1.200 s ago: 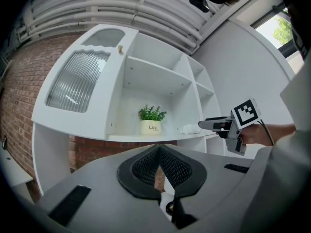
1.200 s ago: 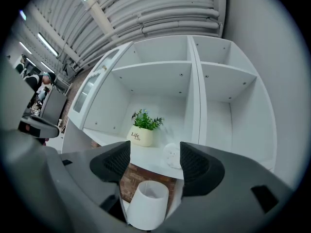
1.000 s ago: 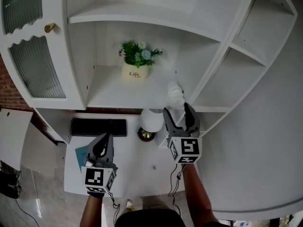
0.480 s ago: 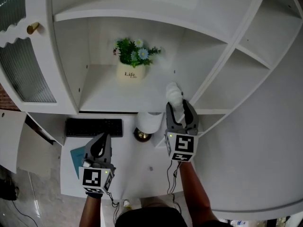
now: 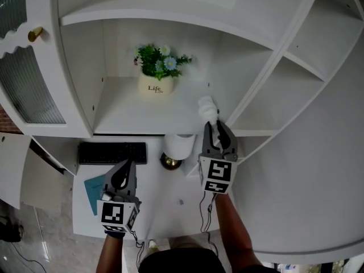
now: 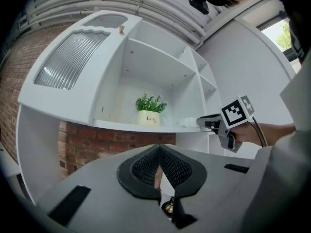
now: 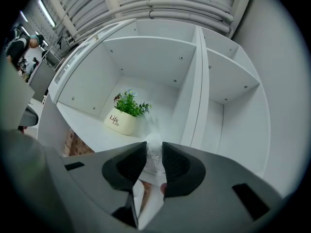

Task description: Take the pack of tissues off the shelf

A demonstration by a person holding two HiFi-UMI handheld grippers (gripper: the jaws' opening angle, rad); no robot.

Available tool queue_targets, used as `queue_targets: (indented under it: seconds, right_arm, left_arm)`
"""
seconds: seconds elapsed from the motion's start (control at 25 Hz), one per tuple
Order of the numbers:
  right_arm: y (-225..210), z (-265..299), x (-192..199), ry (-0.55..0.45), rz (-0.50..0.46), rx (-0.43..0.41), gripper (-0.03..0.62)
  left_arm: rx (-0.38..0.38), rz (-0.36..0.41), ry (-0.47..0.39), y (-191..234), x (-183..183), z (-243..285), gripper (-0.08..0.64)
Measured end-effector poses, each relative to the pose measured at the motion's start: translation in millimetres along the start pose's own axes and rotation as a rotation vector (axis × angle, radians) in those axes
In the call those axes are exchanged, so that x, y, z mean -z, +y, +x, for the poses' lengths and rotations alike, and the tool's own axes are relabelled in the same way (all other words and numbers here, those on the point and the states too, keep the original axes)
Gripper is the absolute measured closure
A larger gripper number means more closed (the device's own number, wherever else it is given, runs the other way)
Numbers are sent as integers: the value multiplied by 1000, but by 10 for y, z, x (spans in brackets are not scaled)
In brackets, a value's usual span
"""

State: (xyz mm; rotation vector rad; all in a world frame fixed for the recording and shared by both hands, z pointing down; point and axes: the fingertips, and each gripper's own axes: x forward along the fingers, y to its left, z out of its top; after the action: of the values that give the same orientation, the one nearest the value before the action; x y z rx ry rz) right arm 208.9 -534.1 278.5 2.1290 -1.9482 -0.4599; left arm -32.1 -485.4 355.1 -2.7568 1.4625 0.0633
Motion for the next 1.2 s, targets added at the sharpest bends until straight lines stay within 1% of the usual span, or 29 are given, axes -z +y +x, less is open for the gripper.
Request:
queue_targets:
  seconds: [0.28, 0.6, 0.84, 1.2]
  right_arm:
    - [-18, -136, -56, -22, 53, -24, 518]
    - [25, -479, -116, -32, 77, -41, 520]
    - [18, -767, -173, -42, 100, -33, 520]
    - [168, -1193, -276, -63, 119, -51, 520]
  left_arm:
    - [-5, 2, -2, -52, -70, -103, 543]
    - [15, 13, -13, -228, -124, -313, 543]
    - [34, 26, -27, -407, -214, -551, 543]
    - [22, 51, -30, -469, -242, -967, 543]
